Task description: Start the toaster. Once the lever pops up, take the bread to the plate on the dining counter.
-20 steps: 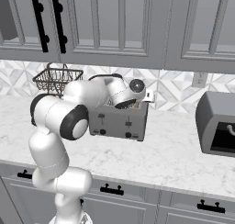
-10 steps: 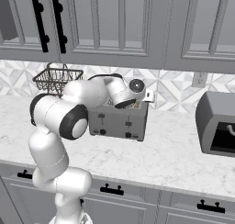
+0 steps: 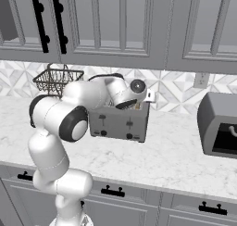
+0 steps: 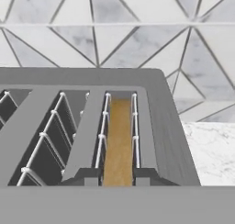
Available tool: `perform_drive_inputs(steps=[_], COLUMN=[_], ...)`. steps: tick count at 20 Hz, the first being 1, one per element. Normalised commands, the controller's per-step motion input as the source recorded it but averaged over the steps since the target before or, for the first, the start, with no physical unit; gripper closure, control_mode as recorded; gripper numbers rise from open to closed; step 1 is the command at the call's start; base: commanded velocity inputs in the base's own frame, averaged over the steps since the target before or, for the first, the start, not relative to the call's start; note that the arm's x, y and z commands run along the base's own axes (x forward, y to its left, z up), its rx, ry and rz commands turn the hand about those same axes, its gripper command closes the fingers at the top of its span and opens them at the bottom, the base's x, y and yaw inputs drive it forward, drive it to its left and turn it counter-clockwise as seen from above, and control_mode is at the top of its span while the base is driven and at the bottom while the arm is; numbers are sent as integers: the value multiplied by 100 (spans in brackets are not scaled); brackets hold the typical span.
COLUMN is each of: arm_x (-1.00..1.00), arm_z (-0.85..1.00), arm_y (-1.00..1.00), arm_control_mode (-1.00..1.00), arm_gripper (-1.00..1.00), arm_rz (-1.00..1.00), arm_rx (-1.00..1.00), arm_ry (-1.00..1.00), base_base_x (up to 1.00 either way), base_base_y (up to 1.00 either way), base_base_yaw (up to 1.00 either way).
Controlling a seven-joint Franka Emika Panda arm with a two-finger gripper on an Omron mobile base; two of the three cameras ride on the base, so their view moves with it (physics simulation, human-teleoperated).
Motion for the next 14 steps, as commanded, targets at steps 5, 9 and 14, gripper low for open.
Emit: perform_drive_inputs(steps=[5, 9, 14], arm_x=[-6, -12, -16], arm_z=[28, 29, 47], arm_y=[0, 0, 0], arm_control_mode=[-100, -100, -100], arm_gripper=[100, 100, 100], arm_rz=[0, 0, 0], arm_rx=[7, 2, 3], arm_ry=[-8, -2, -4], base_base_x=[0, 0, 0], base_base_y=[0, 0, 0], base_base_yaw=[0, 0, 0])
